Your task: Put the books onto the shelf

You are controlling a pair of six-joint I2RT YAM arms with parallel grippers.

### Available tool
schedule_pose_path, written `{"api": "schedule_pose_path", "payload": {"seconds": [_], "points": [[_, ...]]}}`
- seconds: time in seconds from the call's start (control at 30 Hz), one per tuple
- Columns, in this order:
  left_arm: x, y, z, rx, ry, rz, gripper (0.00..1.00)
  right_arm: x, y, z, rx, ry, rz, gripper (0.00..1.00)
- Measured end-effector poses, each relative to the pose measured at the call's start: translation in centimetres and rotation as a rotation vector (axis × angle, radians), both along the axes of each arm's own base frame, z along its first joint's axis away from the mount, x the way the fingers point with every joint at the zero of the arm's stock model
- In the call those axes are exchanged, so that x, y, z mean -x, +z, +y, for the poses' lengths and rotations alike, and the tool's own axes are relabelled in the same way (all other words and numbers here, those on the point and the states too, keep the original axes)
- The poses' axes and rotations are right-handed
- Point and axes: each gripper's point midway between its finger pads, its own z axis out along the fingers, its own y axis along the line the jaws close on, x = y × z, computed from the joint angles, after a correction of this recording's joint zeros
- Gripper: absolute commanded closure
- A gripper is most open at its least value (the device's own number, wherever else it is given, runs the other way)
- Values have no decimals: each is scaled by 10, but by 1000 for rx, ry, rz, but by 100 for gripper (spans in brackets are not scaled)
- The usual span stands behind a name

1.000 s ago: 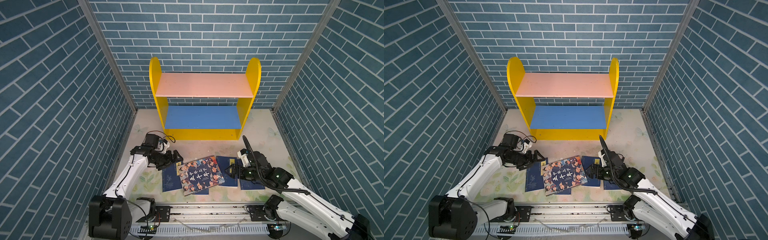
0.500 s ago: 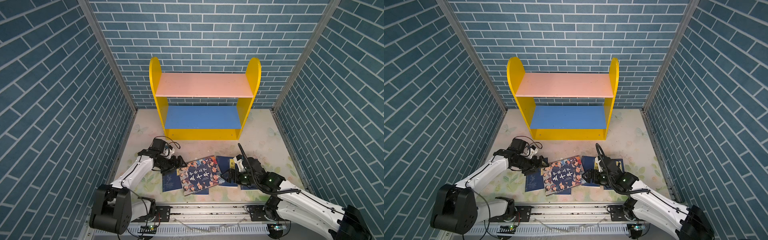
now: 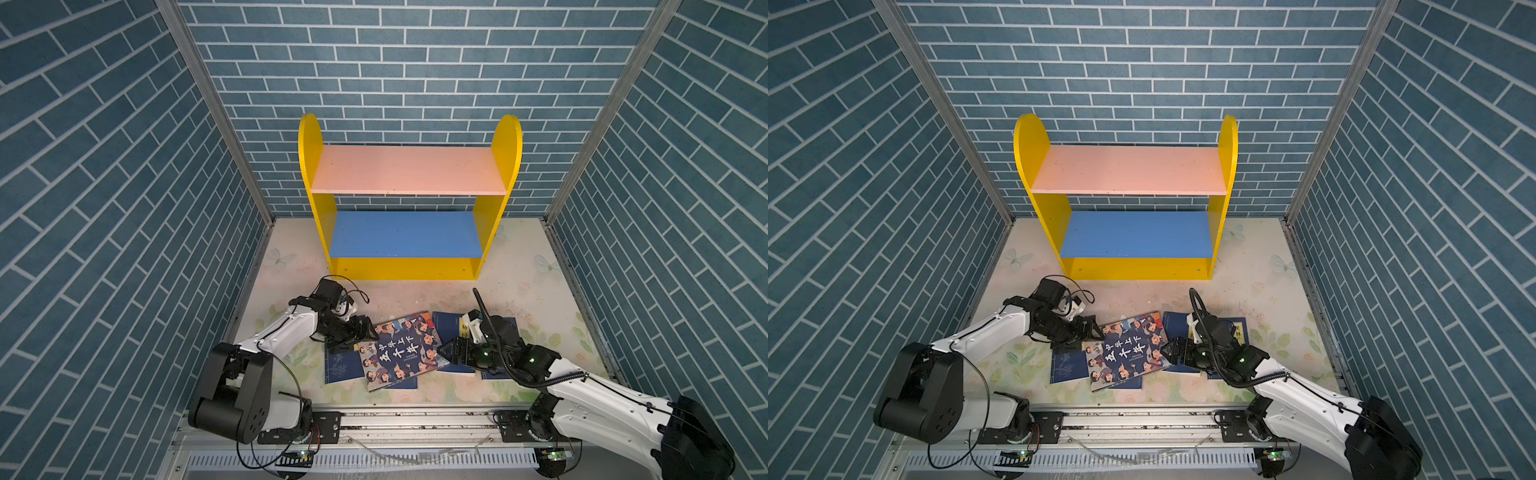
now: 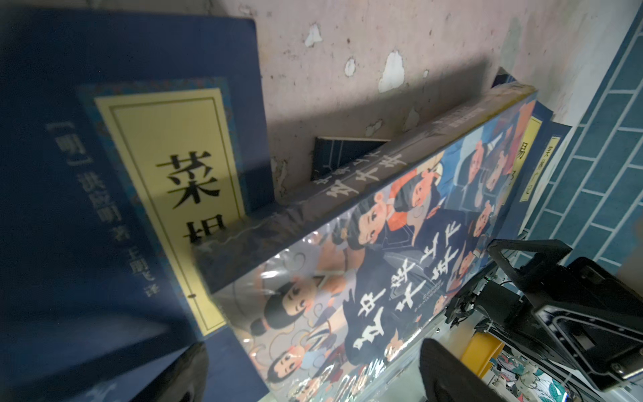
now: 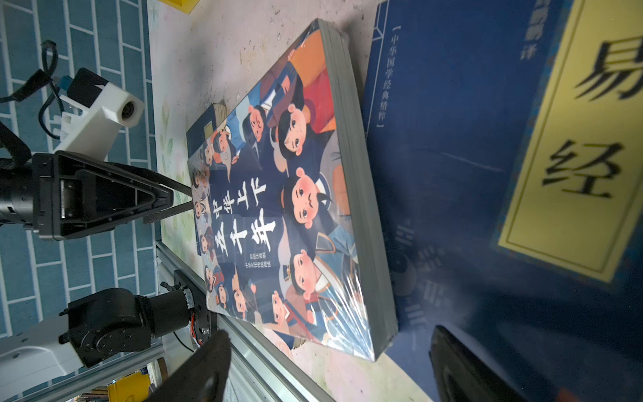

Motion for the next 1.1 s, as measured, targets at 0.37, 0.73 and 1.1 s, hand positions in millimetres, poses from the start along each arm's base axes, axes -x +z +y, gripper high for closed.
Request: {"api": "schedule_pose_path", "payload": {"seconds": [0.37,0.73,1.1], "points": [[-2,-9,-15,40,-67,25,12,-2,-21,8,30,17,46,12],[-11,-5,-29,97,-98,-27,14,-7,-21,21,23,46,62,13],[-25,-3,-30,89,-79,-91,14,-17,-23,30,44,53,71,14]]}}
